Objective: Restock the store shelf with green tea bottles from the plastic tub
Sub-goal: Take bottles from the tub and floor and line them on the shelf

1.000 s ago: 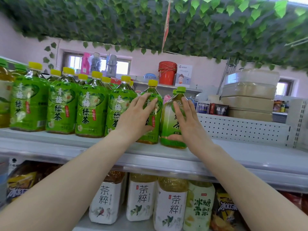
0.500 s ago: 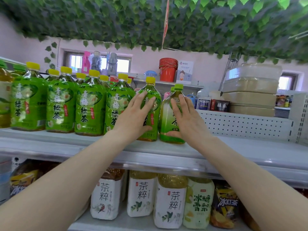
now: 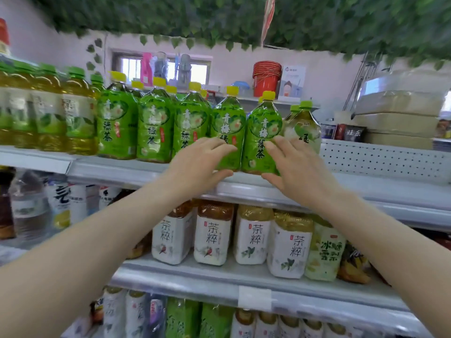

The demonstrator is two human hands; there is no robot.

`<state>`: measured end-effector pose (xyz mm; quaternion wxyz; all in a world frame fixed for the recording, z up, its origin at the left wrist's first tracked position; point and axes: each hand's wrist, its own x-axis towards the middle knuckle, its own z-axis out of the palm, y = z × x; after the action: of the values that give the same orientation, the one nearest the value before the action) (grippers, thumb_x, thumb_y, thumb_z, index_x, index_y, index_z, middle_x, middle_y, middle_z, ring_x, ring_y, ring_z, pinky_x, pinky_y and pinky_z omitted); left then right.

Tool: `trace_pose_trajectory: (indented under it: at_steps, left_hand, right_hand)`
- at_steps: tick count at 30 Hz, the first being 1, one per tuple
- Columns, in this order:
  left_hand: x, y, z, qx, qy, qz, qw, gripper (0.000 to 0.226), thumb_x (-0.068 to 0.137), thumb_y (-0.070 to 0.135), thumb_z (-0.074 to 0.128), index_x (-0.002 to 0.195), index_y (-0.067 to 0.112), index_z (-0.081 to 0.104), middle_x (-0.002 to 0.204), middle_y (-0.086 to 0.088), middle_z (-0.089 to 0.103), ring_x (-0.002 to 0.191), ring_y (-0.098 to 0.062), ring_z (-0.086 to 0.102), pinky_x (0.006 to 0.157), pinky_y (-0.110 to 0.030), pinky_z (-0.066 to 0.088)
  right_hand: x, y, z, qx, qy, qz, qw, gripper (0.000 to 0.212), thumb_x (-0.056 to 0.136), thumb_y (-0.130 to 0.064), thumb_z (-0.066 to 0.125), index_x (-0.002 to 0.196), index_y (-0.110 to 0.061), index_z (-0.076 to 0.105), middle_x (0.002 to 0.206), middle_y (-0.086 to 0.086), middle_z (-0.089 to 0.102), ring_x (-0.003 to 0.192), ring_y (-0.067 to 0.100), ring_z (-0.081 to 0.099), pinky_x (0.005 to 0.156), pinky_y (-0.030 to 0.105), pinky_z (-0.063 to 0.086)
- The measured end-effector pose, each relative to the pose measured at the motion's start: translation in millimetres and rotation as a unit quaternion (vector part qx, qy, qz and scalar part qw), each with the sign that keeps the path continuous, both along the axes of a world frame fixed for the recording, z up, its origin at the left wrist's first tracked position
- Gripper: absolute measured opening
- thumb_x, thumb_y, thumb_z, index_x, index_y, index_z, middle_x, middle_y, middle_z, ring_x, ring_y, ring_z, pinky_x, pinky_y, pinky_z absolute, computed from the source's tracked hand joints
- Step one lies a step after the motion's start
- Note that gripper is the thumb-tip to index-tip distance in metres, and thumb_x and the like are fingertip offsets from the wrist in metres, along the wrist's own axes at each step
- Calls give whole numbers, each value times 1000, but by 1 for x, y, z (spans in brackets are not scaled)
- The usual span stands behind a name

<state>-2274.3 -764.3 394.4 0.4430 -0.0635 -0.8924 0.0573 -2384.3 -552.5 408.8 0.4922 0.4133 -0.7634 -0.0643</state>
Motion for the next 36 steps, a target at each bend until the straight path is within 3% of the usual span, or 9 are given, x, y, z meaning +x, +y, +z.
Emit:
trace_pose_trajectory:
  at_steps: [5, 10, 15, 18, 23, 27, 32, 36]
  left_hand:
    - [69, -40, -37, -46, -32, 1, 998, 49, 86, 38, 68, 129, 16, 59, 122, -6, 62, 111, -28, 57, 82, -44, 55]
    - [144, -78, -99, -88, -75, 26, 993, 50, 79, 34, 78, 120, 9, 66, 110, -10, 68, 96, -31, 65, 69, -39, 55]
    - [206, -118, -172, -62, -157, 24, 985, 49, 84, 36, 70, 125, 10, 62, 113, -10, 66, 99, -33, 63, 74, -41, 54]
    - [236, -136, -216, -43, -183, 31, 982, 51, 81, 33, 76, 123, 9, 62, 112, -12, 67, 96, -34, 64, 71, -40, 54]
    - [272, -160, -292, 31, -227, 44, 972, 53, 84, 35, 71, 129, 9, 59, 118, -13, 64, 103, -36, 61, 80, -45, 54]
    - [297, -166, -361, 118, -251, 67, 958, 52, 85, 35, 70, 130, 10, 59, 117, -12, 64, 104, -35, 61, 78, -44, 55]
    - [323, -163, -463, 232, -293, 103, 922, 47, 87, 34, 66, 128, 11, 61, 116, -11, 65, 101, -35, 64, 79, -41, 55]
    - [343, -157, -558, 323, -345, 142, 869, 54, 83, 31, 75, 132, 14, 57, 124, -9, 61, 107, -34, 61, 78, -47, 57]
  right_hand:
    - [62, -29, -46, 24, -39, 43, 998, 69, 79, -38, 78, 132, 1, 55, 125, 22, 61, 111, 40, 60, 92, 49, 52]
    - [121, -59, -105, 48, -81, 78, 993, 61, 79, -33, 78, 124, 4, 60, 110, 21, 65, 93, 40, 65, 76, 46, 55]
    - [169, -91, -178, 77, -155, 103, 979, 55, 86, -36, 67, 126, 0, 57, 115, 19, 63, 100, 40, 62, 80, 48, 54]
    - [195, -111, -222, 82, -193, 125, 970, 53, 86, -38, 60, 125, -2, 58, 110, 17, 64, 95, 39, 62, 74, 48, 54]
    - [226, -140, -298, 120, -242, 161, 949, 54, 89, -42, 52, 126, -3, 58, 110, 17, 64, 97, 39, 60, 80, 47, 52]
    - [241, -161, -371, 155, -305, 202, 918, 53, 91, -39, 54, 129, -2, 58, 114, 18, 63, 97, 39, 60, 80, 47, 53]
    - [252, -180, -472, 199, -398, 242, 862, 46, 92, -35, 55, 127, -6, 60, 115, 13, 65, 99, 36, 62, 85, 43, 52]
    - [255, -190, -563, 254, -455, 237, 820, 46, 89, -30, 63, 128, -5, 59, 113, 13, 64, 96, 35, 63, 79, 42, 54]
